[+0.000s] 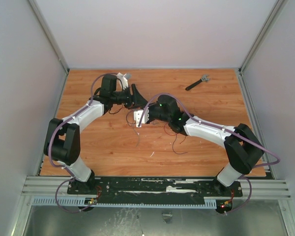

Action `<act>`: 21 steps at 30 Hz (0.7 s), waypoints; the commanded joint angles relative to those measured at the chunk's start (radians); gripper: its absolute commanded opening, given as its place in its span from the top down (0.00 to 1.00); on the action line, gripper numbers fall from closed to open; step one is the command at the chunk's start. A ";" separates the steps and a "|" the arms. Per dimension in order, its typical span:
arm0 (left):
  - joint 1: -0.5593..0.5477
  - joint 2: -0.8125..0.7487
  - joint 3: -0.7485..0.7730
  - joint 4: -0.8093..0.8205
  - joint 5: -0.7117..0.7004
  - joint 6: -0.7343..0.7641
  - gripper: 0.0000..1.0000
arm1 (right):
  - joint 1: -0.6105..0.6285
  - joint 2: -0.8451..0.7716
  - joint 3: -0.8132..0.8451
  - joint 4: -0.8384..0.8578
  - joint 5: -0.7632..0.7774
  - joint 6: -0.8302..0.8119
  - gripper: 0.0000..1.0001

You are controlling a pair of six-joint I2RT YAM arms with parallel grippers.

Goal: Zip-tie the wires
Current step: Tie the cable at the center of the board.

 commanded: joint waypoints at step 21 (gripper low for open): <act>-0.018 -0.034 -0.025 -0.052 0.016 0.002 0.41 | 0.011 -0.046 -0.010 0.092 0.012 -0.047 0.86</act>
